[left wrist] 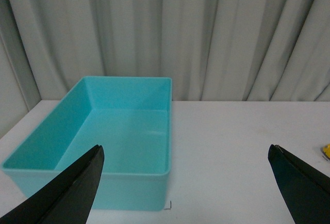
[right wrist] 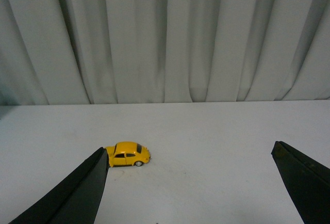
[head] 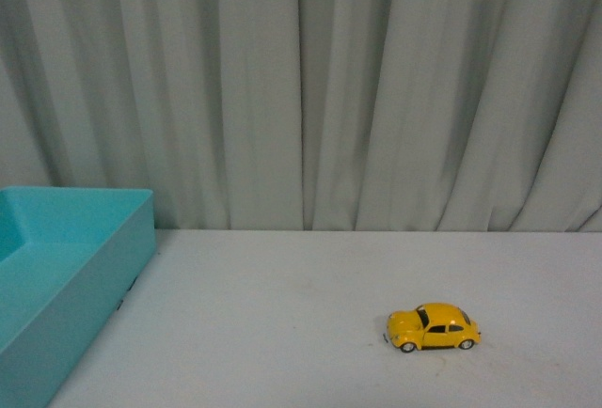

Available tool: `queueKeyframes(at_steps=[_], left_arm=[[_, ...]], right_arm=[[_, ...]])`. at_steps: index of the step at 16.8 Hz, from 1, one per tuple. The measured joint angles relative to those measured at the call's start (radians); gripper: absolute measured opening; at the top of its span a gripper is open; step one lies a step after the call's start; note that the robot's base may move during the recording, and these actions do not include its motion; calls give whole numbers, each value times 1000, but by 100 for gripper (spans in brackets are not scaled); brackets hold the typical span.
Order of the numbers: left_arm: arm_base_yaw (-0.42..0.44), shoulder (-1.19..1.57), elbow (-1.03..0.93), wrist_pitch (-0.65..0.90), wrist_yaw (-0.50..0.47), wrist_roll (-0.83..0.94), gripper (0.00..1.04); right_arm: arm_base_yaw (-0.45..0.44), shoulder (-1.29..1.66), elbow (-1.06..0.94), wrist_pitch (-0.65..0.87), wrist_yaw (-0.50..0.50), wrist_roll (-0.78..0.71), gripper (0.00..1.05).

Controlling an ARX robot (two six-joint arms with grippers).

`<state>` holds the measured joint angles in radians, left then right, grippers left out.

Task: Wind up and store yellow beetle toy

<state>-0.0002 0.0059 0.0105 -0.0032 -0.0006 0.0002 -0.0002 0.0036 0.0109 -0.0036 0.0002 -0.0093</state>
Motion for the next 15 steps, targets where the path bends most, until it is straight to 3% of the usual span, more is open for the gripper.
queueKeyframes(at_steps=[15], left_arm=[[0, 0, 0, 0, 0, 0, 98]], right_arm=[[0, 0, 0, 0, 0, 0, 98]])
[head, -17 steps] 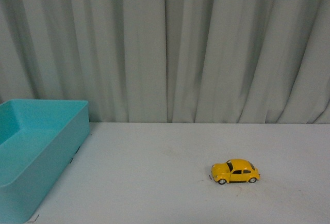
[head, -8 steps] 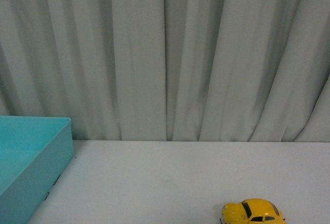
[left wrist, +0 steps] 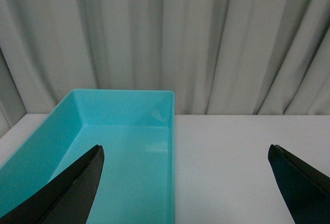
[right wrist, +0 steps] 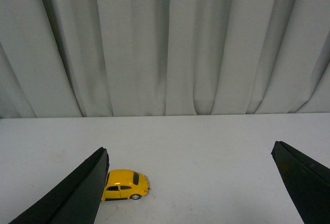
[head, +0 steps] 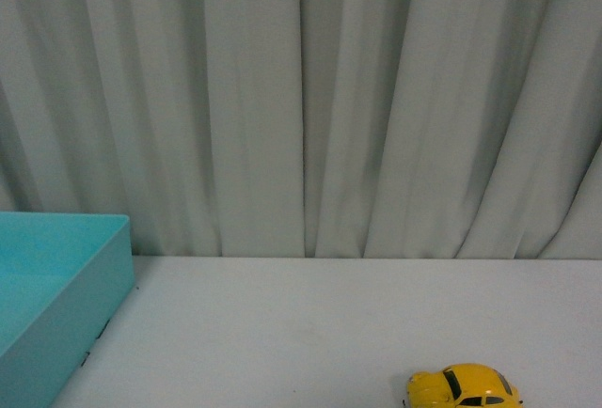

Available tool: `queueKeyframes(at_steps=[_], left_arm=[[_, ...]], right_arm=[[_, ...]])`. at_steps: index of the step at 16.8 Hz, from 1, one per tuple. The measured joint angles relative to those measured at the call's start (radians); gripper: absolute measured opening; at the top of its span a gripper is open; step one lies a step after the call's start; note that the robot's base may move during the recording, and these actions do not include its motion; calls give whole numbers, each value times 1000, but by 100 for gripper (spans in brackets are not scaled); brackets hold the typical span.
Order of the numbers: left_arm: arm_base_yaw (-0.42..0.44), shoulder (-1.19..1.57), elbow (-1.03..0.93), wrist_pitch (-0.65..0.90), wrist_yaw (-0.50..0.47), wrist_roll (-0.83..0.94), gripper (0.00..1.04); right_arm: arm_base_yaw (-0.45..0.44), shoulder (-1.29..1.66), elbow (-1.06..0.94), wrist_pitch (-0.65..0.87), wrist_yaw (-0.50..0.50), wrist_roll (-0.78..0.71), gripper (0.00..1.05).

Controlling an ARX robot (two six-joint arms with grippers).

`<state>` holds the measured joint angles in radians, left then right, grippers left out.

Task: Wind up and store yellow beetle toy

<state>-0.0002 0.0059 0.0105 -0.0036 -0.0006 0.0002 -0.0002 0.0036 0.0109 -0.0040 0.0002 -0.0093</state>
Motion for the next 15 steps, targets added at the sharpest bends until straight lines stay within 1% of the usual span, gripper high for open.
queueKeyframes(at_steps=[5, 6, 7, 8, 9, 10, 11, 12, 13, 14, 15], left_arm=[[0, 0, 0, 0, 0, 0, 98], [0, 0, 0, 0, 0, 0, 98], [0, 0, 0, 0, 0, 0, 98], [0, 0, 0, 1, -2, 0, 98], [0, 0, 0, 0, 0, 0, 98], [0, 0, 0, 0, 0, 0, 98], [0, 0, 0, 0, 2, 0, 98], [0, 0, 0, 0, -1, 0, 98], [0, 0, 0, 0, 0, 0, 98], [0, 0, 0, 0, 0, 0, 98], [0, 0, 0, 0, 0, 0, 98]], right_arm=[[0, 0, 0, 0, 0, 0, 98], [-5, 2, 1, -8, -18, 14, 98], [-94, 43, 11, -55, -198, 97, 98], [-248, 145, 2, 50, -388, 195, 98], [-401, 322, 2, 245, -556, 236, 98], [-526, 562, 18, 460, -662, 238, 98], [-597, 775, 60, 639, -689, 233, 98], [-619, 974, 130, 801, -669, 220, 98], [-610, 1141, 208, 931, -639, 209, 98], [-579, 1311, 298, 1001, -592, 195, 98], [-534, 1450, 383, 995, -562, 167, 98]])
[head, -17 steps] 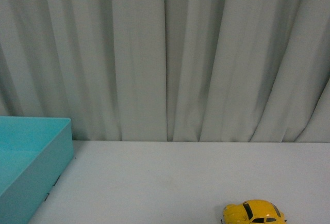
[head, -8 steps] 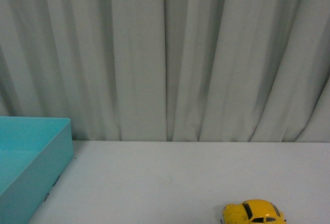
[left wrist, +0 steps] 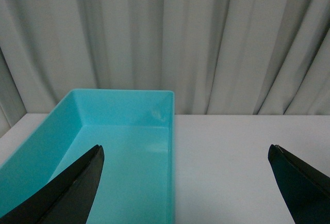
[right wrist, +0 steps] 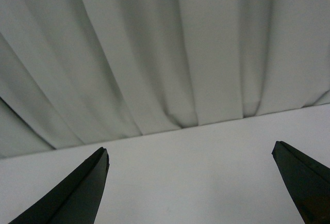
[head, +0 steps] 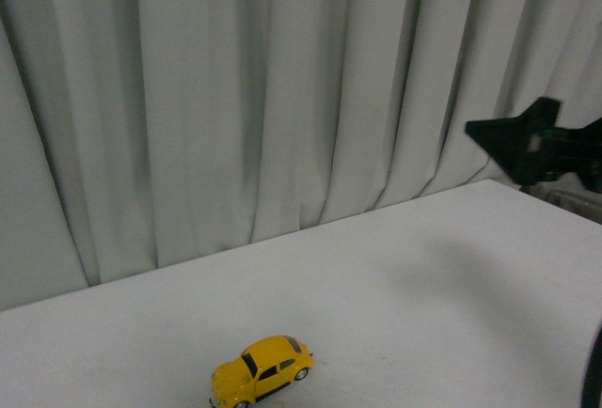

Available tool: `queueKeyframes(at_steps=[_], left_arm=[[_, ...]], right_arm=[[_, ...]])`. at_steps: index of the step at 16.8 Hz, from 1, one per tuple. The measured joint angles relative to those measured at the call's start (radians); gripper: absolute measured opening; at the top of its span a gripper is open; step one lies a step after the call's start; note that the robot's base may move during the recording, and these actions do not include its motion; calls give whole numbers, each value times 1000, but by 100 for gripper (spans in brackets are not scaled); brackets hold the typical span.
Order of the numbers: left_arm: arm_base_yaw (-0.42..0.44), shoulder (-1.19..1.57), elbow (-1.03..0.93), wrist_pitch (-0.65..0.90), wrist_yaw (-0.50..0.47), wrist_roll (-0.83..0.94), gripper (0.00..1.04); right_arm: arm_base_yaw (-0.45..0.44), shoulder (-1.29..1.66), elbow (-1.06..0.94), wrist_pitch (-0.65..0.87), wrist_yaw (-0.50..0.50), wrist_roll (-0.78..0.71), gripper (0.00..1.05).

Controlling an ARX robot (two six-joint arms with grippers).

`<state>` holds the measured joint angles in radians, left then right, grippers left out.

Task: Wind up and store yellow beetle toy

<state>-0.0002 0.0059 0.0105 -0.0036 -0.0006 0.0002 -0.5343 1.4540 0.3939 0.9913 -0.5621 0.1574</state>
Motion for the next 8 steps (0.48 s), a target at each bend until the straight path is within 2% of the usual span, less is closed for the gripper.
queueKeyframes(at_steps=[2, 3, 5, 8], left_arm=[[0, 0, 0, 0, 0, 0, 98], [0, 0, 0, 0, 0, 0, 98], [0, 0, 0, 0, 0, 0, 98], [0, 0, 0, 0, 0, 0, 98]], right_arm=[[100, 190, 155, -16, 10, -60, 98], [149, 251, 251, -57, -20, -98, 98], [230, 323, 388, -175, -126, -208, 98], [305, 425, 525, -472, -299, -515, 98]])
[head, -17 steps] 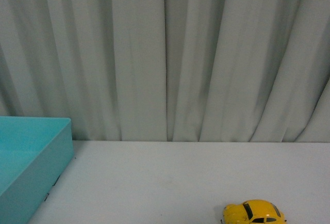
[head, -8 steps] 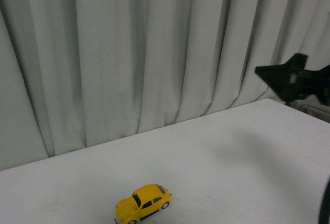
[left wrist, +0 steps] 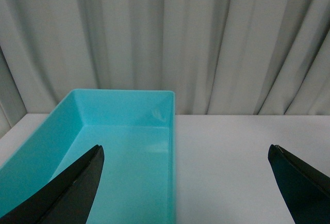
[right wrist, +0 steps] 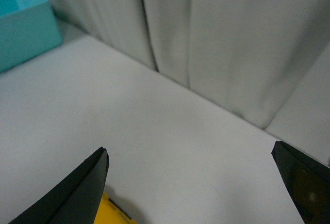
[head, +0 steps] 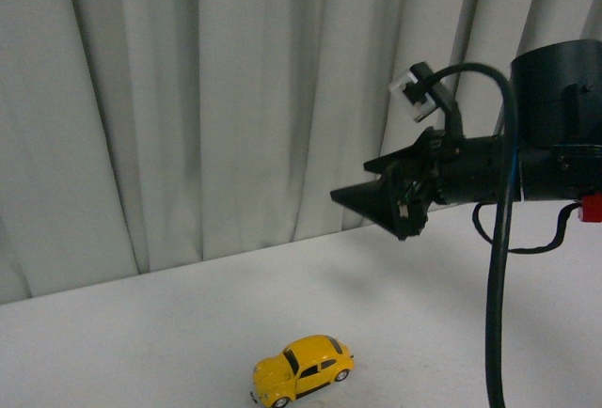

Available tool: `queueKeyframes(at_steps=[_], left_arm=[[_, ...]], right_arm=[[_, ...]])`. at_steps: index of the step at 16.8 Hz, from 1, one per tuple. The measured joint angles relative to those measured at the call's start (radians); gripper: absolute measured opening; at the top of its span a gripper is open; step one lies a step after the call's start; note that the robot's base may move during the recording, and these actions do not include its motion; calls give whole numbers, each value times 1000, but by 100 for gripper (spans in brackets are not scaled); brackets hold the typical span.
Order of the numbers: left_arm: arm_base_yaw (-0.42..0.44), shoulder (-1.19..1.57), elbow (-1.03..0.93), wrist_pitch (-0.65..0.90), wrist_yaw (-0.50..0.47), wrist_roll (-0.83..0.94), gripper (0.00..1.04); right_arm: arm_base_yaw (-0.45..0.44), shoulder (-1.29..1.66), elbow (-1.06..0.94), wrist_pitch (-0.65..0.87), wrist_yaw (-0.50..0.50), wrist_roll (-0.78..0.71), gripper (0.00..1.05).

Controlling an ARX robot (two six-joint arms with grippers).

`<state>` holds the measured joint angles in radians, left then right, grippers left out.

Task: Wind up and store yellow beetle toy

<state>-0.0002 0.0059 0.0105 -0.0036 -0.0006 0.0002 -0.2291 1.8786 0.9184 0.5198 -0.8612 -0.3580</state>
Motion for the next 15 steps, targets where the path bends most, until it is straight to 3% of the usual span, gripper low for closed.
queueKeyframes(at_steps=[5, 9, 12, 15], left_arm=[[0, 0, 0, 0, 0, 0, 98], [0, 0, 0, 0, 0, 0, 98], [0, 0, 0, 0, 0, 0, 98], [0, 0, 0, 0, 0, 0, 98]], right_arm=[[74, 112, 179, -598, -108, -588, 98], [113, 240, 341, -1026, 4, -1036, 98], [125, 318, 417, -1159, 81, -1225, 98], [146, 368, 484, -1167, 119, -1304, 98]])
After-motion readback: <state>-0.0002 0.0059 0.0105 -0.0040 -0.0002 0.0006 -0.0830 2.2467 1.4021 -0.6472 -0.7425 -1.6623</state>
